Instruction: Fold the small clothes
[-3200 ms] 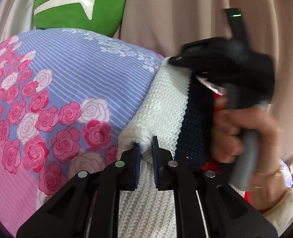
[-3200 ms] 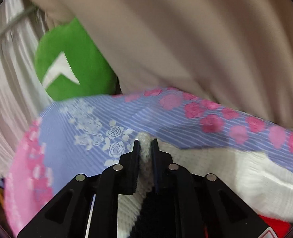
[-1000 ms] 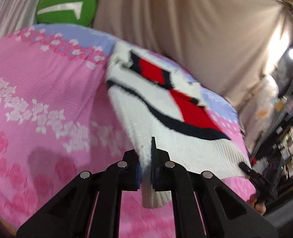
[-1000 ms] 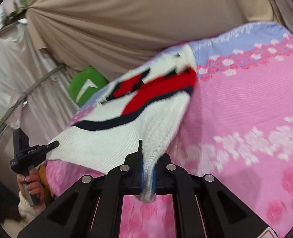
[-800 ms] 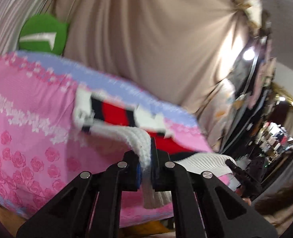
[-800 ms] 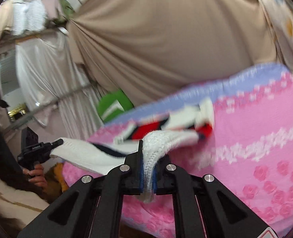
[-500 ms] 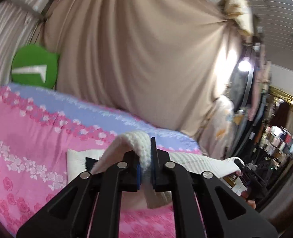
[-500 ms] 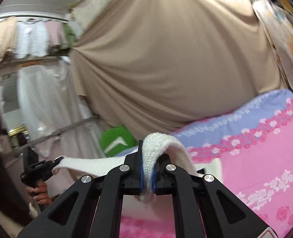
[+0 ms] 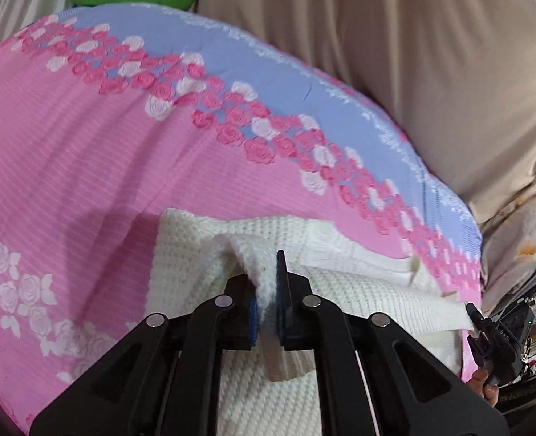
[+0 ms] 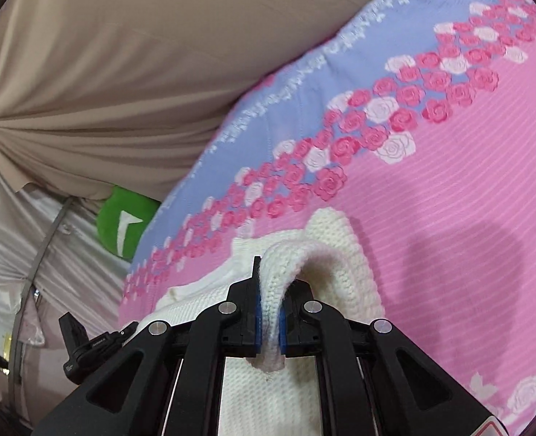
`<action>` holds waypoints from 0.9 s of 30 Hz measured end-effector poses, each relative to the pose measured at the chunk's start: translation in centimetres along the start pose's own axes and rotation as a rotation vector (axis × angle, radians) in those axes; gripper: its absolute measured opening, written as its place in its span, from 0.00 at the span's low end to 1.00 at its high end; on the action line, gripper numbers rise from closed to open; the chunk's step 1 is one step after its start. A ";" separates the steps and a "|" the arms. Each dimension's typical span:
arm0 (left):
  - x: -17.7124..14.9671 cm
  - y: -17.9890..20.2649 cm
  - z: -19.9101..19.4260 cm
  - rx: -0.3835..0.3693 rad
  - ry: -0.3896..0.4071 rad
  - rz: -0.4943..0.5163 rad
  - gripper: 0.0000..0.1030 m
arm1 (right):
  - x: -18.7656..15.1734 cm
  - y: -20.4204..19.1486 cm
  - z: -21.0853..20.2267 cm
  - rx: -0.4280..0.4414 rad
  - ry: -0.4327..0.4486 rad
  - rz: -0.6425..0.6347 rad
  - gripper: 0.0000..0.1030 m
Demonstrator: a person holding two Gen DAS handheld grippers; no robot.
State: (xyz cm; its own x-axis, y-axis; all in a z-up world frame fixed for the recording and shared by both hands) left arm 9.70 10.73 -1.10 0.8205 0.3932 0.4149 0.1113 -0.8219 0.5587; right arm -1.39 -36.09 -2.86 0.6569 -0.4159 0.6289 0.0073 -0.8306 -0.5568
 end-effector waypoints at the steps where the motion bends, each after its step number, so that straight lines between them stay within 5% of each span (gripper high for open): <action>1: 0.1 -0.1 0.9 0.008 -0.015 -0.007 0.07 | 0.1 0.3 0.6 -0.014 -0.014 0.001 0.06; 5: 0.7 -0.5 2.1 -0.024 -0.013 -0.031 0.12 | 1.1 -0.1 1.4 0.023 0.018 -0.026 0.11; 8: 2.3 -0.5 0.9 -0.144 0.045 -0.091 0.28 | 2.8 -1.1 -1.5 0.129 0.184 -0.017 0.18; 10: 3.8 -0.9 -1.3 -0.099 0.207 -0.104 0.67 | 3.3 -1.3 -4.0 0.077 0.306 -0.020 0.58; 11: 4.3 -1.1 -2.5 -0.053 0.282 -0.102 0.69 | 3.4 -1.4 -5.4 0.037 0.362 -0.033 0.63; 13: 4.6 -1.2 -4.6 -0.040 0.312 -0.069 0.69 | 3.0 -1.8 -7.0 0.018 0.368 -0.061 0.65; 16: 2.6 -1.4 -6.2 -0.088 0.172 -0.012 0.69 | 0.4 -2.2 -8.2 -0.052 0.248 -0.114 0.65; 19: -1.8 -2.2 -6.9 -0.053 0.053 0.101 0.71 | -4.8 -2.3 -9.4 -0.106 0.129 -0.177 0.65; 23: -7.0 -4.5 -6.3 -0.040 -0.087 0.107 0.70 | -11.4 -1.1 -9.3 -0.151 -0.010 -0.168 0.65; 25: -8.2 -4.8 -6.2 -0.017 -0.080 0.114 0.64 | -13.0 -1.3 -8.8 -0.161 -0.032 -0.172 0.62; 27: -8.6 -4.4 -6.8 0.018 -0.034 0.156 0.38 | -13.5 -1.6 -8.8 -0.199 -0.022 -0.192 0.48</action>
State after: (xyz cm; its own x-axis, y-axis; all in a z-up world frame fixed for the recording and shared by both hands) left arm -1.62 13.79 -2.28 0.8470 0.2462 0.4712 -0.0091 -0.8795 0.4759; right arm -16.93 -32.38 -5.70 0.6743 -0.2369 0.6994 -0.0135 -0.9509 -0.3091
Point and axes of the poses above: each gripper's, at about its wrist camera, not at the fingertips, and z roughly the way its jaws point, y to its right, x to its top, the point moved 4 cm from there along z, roughly the way its jaws point, and after that the axes turned 11 degrees about -z, right-handed, at the moved point
